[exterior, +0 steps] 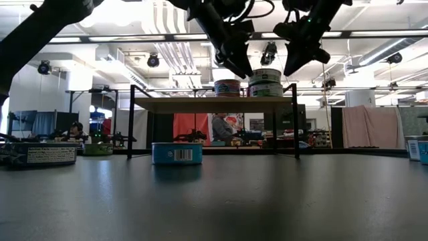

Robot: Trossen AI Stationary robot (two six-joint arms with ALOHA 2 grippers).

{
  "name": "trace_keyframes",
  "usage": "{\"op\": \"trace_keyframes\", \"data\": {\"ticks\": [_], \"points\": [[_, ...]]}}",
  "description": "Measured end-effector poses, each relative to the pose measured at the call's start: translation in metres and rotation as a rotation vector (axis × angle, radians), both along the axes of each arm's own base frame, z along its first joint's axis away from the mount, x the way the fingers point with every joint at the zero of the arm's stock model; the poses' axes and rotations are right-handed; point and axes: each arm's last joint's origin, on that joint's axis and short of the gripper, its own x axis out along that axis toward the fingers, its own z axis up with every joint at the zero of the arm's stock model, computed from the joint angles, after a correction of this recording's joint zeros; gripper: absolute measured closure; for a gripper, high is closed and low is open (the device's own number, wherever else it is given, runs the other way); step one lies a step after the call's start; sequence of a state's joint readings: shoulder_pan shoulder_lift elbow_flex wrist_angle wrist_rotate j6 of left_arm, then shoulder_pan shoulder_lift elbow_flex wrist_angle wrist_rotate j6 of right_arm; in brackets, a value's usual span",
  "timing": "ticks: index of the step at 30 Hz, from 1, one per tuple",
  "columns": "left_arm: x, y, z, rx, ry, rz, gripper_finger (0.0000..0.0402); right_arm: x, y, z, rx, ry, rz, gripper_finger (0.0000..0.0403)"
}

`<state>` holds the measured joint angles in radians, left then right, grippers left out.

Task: Stack canned seafood by type on shelf
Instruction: Stack the white-green tuna can on top of the other green tuna can on the shelf

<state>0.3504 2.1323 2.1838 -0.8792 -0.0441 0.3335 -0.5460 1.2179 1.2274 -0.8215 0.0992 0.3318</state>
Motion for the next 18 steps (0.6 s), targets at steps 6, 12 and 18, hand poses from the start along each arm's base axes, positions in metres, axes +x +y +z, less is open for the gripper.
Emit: {"op": "trace_keyframes", "data": {"ticks": [6, 12, 18], "points": [[0.002, 0.003, 0.003, 0.034, -0.031, 0.033, 0.0052, 0.002, 0.003, 0.0, 0.077, -0.045, 0.077, 0.0394], [0.002, 0.005, 0.004, 0.078, -0.025, 0.074, 0.0052, 0.004, 0.007, 0.003, 0.167, -0.108, 0.167, 0.0394], [-0.006, 0.006, 0.001, 0.104, 0.061, 0.136, 0.0052, -0.003, 0.003, 0.018, 0.071, -0.104, 0.132, 0.0394]]}}
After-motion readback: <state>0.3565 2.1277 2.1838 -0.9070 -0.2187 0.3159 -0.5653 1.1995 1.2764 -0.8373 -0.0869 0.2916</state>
